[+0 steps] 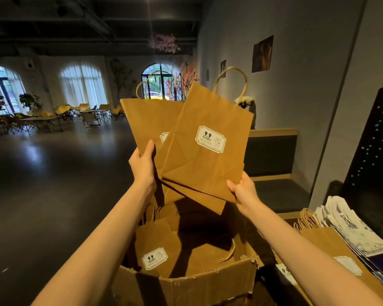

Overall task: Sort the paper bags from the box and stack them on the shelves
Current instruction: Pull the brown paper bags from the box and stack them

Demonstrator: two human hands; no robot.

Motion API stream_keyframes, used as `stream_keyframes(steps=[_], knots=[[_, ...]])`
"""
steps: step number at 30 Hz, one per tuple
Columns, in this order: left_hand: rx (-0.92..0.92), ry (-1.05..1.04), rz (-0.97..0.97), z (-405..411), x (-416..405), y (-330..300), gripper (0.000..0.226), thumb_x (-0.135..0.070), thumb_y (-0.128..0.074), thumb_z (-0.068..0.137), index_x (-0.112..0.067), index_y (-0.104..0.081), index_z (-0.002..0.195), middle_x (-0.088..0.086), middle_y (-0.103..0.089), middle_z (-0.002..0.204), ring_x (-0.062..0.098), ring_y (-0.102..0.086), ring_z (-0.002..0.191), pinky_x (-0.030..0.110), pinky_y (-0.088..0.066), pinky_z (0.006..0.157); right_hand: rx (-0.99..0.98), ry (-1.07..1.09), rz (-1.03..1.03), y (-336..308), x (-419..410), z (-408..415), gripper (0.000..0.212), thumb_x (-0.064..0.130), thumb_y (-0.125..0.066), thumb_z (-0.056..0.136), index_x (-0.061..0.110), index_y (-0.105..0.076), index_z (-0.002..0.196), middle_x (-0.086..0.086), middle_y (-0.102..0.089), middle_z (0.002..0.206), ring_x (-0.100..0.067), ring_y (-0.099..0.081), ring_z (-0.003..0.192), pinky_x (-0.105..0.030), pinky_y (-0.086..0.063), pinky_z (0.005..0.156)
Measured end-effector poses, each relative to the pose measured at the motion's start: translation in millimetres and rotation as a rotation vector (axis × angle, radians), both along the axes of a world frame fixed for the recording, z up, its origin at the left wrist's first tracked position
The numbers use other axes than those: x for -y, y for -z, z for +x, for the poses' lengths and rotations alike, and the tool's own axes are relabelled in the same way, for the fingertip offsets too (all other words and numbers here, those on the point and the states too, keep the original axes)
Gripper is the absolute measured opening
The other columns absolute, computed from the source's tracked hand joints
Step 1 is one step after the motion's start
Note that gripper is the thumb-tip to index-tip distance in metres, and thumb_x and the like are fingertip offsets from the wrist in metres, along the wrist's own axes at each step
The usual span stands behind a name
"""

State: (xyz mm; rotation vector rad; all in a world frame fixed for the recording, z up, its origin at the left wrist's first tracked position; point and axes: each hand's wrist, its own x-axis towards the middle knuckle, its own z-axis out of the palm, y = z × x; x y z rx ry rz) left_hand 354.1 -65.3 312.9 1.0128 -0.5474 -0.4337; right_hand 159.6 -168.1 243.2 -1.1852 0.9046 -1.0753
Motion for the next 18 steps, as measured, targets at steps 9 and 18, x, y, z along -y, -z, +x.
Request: stream_keyframes(steps=[9,18], knots=[[0.373,0.199,0.152,-7.9,-2.2,-2.7,0.022,-0.024,-0.064,0.087,-0.014,-0.059,0.107,-0.003,-0.066,0.094,0.008,-0.064,0.081,0.020,-0.052,0.068,-0.192,-0.034,-0.202,-15.6,10.4,-18.2,0.054,0.003,-0.056,0.091,0.019,-0.038,0.139,-0.003,-0.053,0.129,-0.019,-0.048,0.122,-0.043,-0.043,0.101],[0.585,0.273,0.152,-7.9,-8.6,7.4,0.025,-0.010,-0.055,0.091,-0.021,-0.052,0.114,-0.009,-0.063,0.102,0.001,-0.064,0.088,0.013,-0.053,0.074,-0.021,-0.089,-0.113,-26.6,12.1,-13.7,0.046,0.035,-0.051,0.094,0.015,-0.040,0.134,-0.007,-0.055,0.130,-0.022,-0.053,0.118,-0.039,-0.044,0.099]])
